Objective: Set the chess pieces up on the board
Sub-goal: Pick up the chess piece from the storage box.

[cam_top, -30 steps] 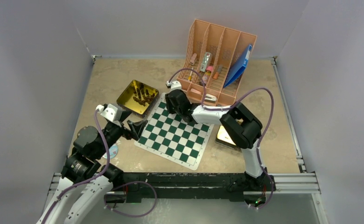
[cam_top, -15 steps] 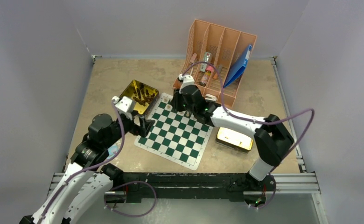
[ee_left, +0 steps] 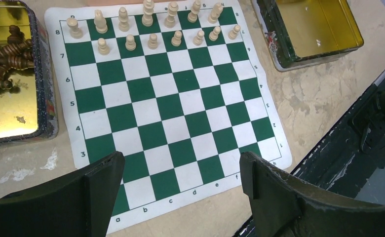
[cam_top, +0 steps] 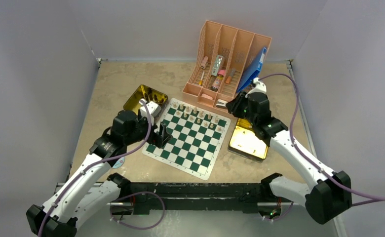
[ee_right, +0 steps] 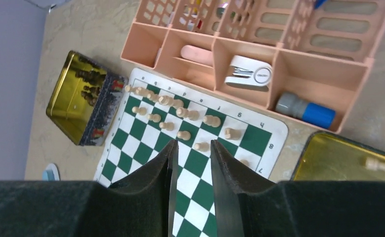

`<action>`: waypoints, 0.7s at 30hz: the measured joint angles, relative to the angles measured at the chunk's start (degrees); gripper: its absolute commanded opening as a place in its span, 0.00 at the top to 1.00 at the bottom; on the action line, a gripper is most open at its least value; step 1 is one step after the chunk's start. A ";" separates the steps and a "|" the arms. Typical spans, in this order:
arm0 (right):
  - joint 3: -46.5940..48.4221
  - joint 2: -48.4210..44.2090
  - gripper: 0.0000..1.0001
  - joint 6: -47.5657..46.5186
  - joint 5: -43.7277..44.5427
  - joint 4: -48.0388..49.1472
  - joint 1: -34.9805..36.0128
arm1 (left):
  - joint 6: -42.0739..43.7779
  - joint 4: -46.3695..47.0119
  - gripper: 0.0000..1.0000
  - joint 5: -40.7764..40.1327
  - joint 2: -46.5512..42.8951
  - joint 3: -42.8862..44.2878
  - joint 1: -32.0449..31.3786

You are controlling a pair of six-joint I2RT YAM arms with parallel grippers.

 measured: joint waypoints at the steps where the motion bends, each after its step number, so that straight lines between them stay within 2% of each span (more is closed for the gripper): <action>1: -0.42 -0.98 0.70 1.07 1.18 -0.52 -0.37 | 0.02 0.00 0.13 0.02 -0.33 0.00 0.00; 14: -6.58 2.10 0.71 22.27 17.99 -12.07 -7.17 | 0.39 -0.02 0.13 -0.74 -4.37 0.00 0.00; 21: -11.10 2.43 0.71 31.01 22.21 -12.46 -9.25 | 0.39 -0.02 0.14 -0.76 -4.37 0.00 0.00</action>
